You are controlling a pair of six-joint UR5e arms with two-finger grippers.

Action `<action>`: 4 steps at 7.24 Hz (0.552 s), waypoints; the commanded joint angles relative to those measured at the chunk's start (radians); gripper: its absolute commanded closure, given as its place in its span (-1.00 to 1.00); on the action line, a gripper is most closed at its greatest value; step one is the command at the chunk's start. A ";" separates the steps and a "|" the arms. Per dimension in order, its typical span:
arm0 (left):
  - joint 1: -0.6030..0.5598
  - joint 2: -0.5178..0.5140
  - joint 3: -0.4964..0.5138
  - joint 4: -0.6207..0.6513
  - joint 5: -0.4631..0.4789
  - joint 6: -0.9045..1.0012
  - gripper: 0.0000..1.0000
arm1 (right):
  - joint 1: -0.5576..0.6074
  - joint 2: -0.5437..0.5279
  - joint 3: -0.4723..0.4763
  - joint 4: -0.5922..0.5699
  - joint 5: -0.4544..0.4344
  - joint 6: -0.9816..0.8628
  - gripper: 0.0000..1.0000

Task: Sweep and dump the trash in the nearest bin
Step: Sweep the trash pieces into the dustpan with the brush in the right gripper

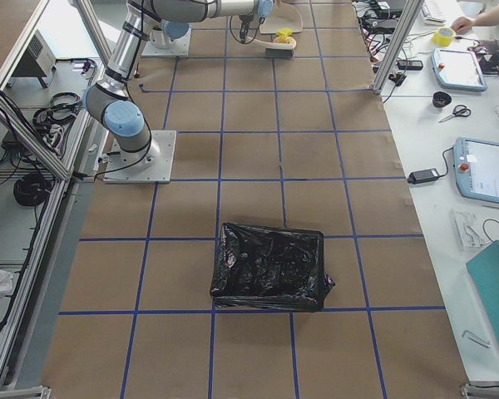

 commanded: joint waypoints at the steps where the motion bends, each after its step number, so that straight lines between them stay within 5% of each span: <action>1: -0.002 0.002 0.001 0.001 0.000 -0.005 1.00 | 0.000 0.032 -0.068 0.002 0.021 -0.169 1.00; 4: -0.002 0.004 -0.005 -0.001 0.001 -0.006 1.00 | 0.020 0.089 -0.128 0.011 0.024 -0.408 1.00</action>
